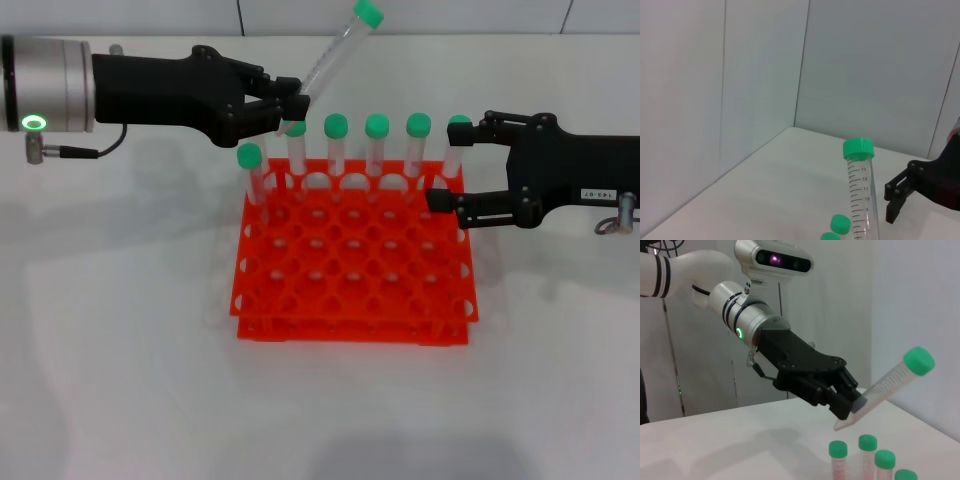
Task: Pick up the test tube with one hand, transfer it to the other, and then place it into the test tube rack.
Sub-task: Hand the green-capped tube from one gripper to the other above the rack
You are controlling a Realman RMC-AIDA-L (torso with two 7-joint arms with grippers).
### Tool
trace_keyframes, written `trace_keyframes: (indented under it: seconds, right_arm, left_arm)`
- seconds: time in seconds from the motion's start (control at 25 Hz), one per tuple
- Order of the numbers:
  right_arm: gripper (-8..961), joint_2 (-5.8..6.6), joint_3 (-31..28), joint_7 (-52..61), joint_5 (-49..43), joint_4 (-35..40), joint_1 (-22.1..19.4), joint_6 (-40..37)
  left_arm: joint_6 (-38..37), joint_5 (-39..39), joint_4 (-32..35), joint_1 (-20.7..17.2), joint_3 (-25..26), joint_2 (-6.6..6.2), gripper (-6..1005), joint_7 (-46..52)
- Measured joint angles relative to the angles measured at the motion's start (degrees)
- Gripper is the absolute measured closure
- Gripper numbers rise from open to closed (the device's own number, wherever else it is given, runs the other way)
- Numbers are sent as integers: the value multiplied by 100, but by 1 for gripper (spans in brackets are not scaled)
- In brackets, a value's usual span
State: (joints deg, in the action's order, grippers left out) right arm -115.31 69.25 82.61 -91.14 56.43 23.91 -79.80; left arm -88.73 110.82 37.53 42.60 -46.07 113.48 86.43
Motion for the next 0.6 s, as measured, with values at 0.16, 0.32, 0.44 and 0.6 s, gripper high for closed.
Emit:
trace_keyframes:
  seconds: [0.16, 0.32, 0.44, 0.6]
  right_arm:
    - [95, 0, 0, 0, 12, 0, 17, 21]
    - [95, 0, -5, 2, 131, 0, 52, 62]
    - [95, 0, -11, 25, 280, 2, 60, 163]
    - [95, 0, -18, 41, 472, 84, 65, 186]
  left_arm:
    - [-3, -21, 0, -6, -2, -24, 825, -43]
    - [-3, 5, -4, 13, -14, -30, 826, -40]
    - [-3, 12, -7, 4, -23, -28, 826, -39]
    - [-4, 11, -5, -7, -30, -12, 827, -41]
